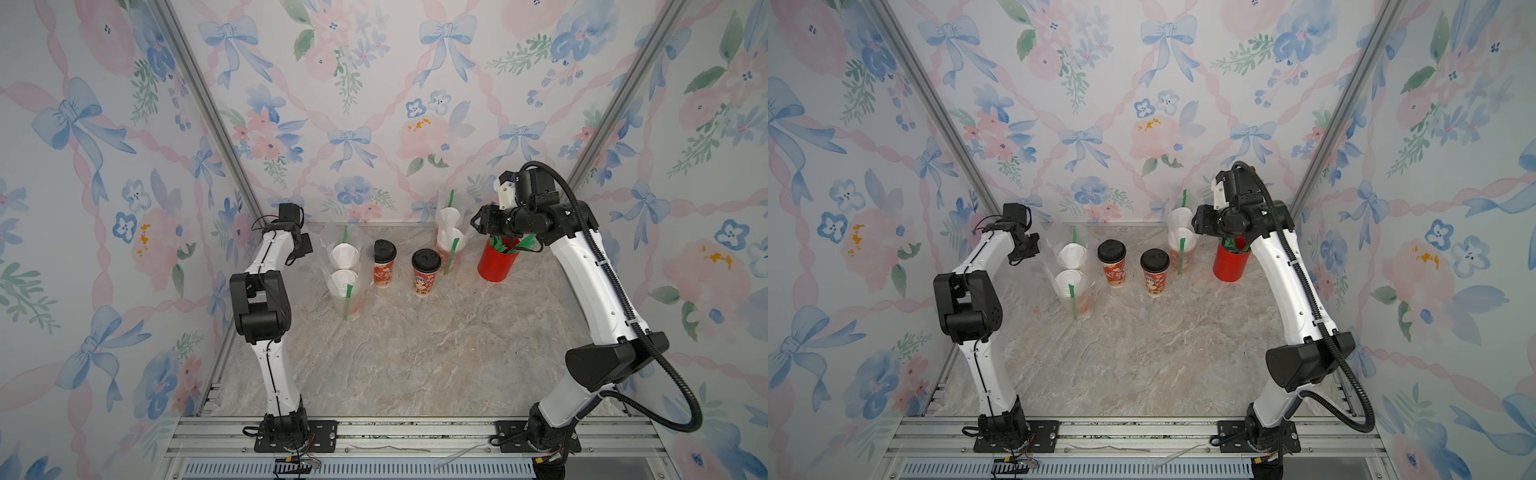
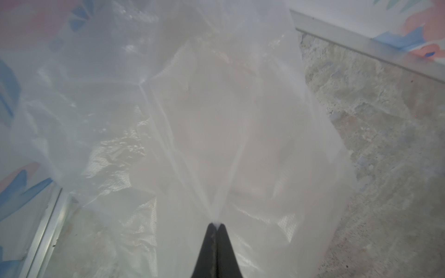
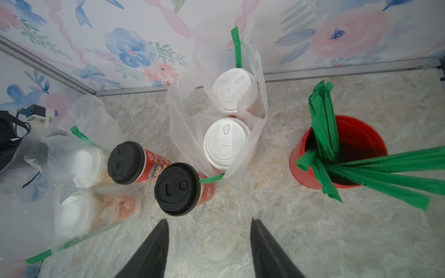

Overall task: Pack milk tea into plastic carrier bags
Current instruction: Pick up the plastic carrier bag from the corner of the board.

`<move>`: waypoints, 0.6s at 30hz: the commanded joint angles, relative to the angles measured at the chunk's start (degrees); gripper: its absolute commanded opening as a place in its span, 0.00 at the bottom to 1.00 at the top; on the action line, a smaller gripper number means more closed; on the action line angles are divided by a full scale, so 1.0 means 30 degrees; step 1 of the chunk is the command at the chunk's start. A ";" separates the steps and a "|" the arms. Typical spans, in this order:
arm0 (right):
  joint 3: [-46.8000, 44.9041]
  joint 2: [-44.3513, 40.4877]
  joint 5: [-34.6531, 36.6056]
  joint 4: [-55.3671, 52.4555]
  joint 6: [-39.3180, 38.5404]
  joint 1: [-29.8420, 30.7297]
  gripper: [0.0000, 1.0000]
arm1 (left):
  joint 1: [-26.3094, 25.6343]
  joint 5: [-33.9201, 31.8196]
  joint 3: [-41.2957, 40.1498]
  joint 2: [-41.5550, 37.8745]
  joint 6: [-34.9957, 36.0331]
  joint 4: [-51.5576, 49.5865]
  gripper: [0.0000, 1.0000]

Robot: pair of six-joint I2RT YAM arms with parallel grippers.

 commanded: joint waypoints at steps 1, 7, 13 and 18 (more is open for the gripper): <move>-0.0261 -0.0776 0.0437 0.0039 -0.0173 0.0703 0.56 | 0.0458 0.0458 -0.0620 -0.2186 -0.0620 -0.0191 0.00; -0.1005 -0.1820 0.0912 0.0771 0.0044 0.1984 0.56 | 0.0935 0.2593 -0.0629 -0.5750 -0.1735 -0.0129 0.00; -0.4091 -0.3948 0.0768 0.4755 0.0713 0.3998 0.56 | 0.0930 0.5547 -0.0165 -0.8907 -0.3541 0.0682 0.00; -0.7103 -0.5626 0.0728 0.9398 0.1672 0.6079 0.58 | 0.0771 0.8293 -0.0268 -1.1037 -0.5330 0.1778 0.00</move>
